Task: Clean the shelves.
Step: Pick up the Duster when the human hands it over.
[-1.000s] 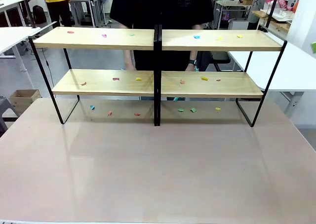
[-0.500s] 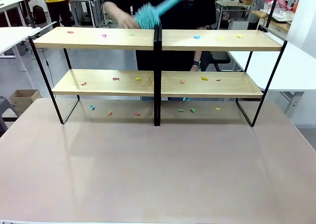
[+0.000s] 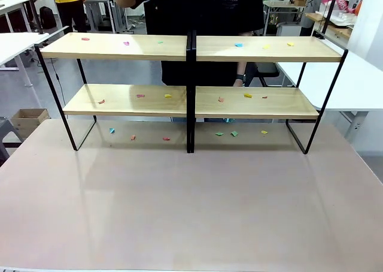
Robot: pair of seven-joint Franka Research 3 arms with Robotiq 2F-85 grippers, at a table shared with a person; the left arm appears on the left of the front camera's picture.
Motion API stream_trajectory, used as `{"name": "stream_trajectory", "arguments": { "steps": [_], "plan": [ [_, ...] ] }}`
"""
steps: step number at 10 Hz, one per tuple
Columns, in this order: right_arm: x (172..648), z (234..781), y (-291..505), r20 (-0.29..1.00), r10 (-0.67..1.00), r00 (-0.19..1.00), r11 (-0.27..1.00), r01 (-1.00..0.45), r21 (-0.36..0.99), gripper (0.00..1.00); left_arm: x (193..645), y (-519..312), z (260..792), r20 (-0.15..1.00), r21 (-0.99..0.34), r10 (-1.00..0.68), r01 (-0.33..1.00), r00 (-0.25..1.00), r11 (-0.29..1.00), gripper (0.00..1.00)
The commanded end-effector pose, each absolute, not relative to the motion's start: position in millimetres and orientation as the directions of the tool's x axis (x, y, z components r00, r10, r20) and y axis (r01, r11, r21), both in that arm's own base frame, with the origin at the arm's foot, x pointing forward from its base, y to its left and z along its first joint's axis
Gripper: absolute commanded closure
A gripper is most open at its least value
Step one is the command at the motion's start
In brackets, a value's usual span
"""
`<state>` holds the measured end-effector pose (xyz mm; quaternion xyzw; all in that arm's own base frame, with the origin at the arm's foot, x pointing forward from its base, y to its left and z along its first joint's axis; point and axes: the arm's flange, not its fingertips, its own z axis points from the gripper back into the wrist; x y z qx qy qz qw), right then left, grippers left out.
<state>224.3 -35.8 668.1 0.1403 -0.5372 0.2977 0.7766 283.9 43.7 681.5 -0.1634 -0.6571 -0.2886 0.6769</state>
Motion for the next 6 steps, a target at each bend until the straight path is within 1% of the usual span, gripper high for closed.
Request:
{"name": "stream_trajectory", "arguments": {
  "steps": [1,2,4,5,6],
  "plan": [
    [228.4,650.7,-38.0,0.921,0.321,0.22,0.765,-0.634,-0.115,0.0,281.4,42.0,661.6,0.984,0.153,-0.176,0.63,-0.027,0.761,0.0],
    [229.4,650.0,-38.3,0.922,0.318,0.223,0.766,-0.633,-0.111,0.0,282.8,40.8,659.5,0.98,0.156,-0.199,0.642,-0.006,0.751,0.0],
    [232.5,648.7,-38.1,0.921,0.314,0.229,0.767,-0.632,-0.105,0.0,288.2,42.4,650.1,0.949,0.17,-0.304,0.671,0.087,0.722,0.0],
    [234.9,647.7,-37.8,0.921,0.314,0.232,0.766,-0.635,-0.101,0.0,291.9,43.7,647.5,0.942,0.156,-0.316,0.691,0.11,0.705,0.0],
    [237.3,647.0,-37.9,0.92,0.312,0.235,0.764,-0.638,-0.096,0.0,293.5,45.1,645.9,0.942,0.155,-0.315,0.684,0.114,0.713,0.0]
  ]
}}
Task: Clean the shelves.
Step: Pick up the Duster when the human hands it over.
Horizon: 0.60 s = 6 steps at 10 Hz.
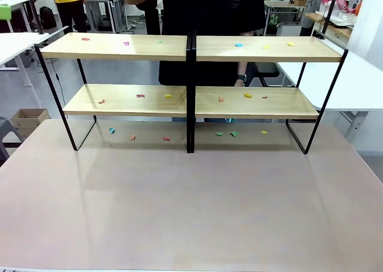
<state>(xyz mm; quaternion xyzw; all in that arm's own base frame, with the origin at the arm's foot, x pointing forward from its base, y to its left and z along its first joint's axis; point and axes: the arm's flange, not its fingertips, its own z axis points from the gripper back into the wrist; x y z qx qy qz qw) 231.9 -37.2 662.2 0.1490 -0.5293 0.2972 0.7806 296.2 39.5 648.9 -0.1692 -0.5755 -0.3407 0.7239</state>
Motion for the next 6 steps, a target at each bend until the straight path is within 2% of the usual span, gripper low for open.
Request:
{"name": "stream_trajectory", "arguments": {
  "steps": [1,6],
  "plan": [
    [238.4,647.0,-38.2,0.919,0.313,0.238,0.764,-0.638,-0.094,0.0,293.4,46.3,645.4,0.945,0.154,-0.31,0.692,0.105,0.705,0.0],
    [242.2,645.1,-37.9,0.918,0.316,0.241,0.758,-0.646,-0.092,0.0,299.0,43.0,639.6,0.916,0.115,-0.346,0.691,0.204,0.713,0.0]
  ]
}}
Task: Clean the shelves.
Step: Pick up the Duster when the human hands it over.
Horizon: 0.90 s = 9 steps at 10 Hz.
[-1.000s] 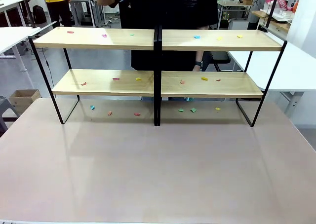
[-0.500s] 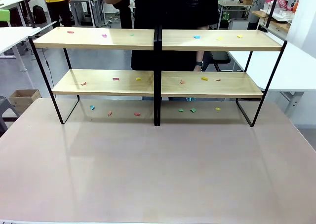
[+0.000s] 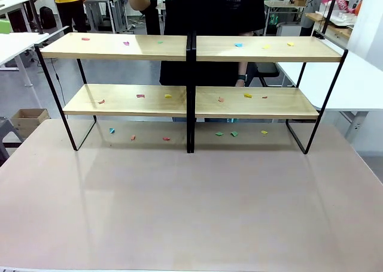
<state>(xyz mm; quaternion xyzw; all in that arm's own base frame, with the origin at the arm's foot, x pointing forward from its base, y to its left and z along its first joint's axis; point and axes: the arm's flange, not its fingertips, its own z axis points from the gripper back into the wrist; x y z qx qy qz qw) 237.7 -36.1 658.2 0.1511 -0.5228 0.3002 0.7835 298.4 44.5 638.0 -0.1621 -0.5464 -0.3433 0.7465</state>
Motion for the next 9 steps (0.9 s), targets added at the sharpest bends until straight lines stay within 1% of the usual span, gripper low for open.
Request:
{"name": "stream_trajectory", "arguments": {
  "steps": [1,8,9],
  "plan": [
    [243.2,644.9,-37.8,0.916,0.321,0.243,0.755,-0.649,-0.092,0.0,299.8,42.3,639.0,0.916,0.108,-0.342,0.692,0.209,0.714,0.0],
    [244.6,643.5,-38.6,0.915,0.321,0.245,0.752,-0.653,-0.089,0.0,302.6,31.4,638.4,0.912,0.127,-0.354,0.681,0.205,0.721,0.0],
    [246.4,642.6,-38.6,0.911,0.312,0.269,0.77,-0.634,-0.076,0.0,300.7,29.2,637.9,0.895,0.132,-0.374,0.658,0.242,0.742,0.0]
  ]
}}
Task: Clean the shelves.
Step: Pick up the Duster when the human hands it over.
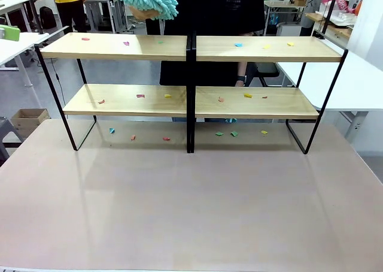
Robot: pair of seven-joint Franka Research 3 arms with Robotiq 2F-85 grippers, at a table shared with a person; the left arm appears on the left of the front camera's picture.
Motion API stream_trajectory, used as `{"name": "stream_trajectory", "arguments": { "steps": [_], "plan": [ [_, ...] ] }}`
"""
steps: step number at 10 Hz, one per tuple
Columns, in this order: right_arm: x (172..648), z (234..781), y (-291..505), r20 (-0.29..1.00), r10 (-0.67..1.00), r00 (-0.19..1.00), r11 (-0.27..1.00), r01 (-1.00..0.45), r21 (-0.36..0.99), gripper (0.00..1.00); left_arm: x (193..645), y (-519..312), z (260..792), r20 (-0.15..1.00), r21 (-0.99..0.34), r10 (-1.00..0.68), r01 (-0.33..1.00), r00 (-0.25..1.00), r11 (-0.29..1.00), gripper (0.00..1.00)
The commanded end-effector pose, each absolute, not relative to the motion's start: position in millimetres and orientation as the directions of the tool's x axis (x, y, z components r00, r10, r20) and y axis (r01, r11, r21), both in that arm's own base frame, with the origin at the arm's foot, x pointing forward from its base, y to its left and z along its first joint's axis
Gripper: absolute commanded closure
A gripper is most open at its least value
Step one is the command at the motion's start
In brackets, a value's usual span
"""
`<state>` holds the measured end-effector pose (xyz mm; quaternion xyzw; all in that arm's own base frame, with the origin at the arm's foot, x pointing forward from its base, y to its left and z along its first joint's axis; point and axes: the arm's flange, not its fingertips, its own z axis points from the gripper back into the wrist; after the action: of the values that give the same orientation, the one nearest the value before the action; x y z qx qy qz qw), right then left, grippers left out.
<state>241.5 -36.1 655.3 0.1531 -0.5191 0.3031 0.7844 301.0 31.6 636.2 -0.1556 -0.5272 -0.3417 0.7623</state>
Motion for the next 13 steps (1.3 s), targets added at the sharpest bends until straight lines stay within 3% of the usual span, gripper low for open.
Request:
{"name": "stream_trajectory", "arguments": {
  "steps": [1,12,13],
  "plan": [
    [240.6,656.0,-36.2,0.908,0.317,0.274,0.769,-0.635,-0.076,0.0,300.8,30.9,636.7,0.915,0.117,-0.349,0.694,0.203,0.711,0.0],
    [240.6,656.0,-36.2,0.908,0.317,0.274,0.769,-0.635,-0.076,0.0,300.2,31.6,636.9,0.911,0.119,-0.352,0.683,0.212,0.72,0.0],
    [240.6,656.0,-36.2,0.908,0.317,0.274,0.769,-0.635,-0.076,0.0,306.4,33.1,656.2,0.919,0.023,-0.308,0.746,0.247,0.666,0.0]
  ]
}}
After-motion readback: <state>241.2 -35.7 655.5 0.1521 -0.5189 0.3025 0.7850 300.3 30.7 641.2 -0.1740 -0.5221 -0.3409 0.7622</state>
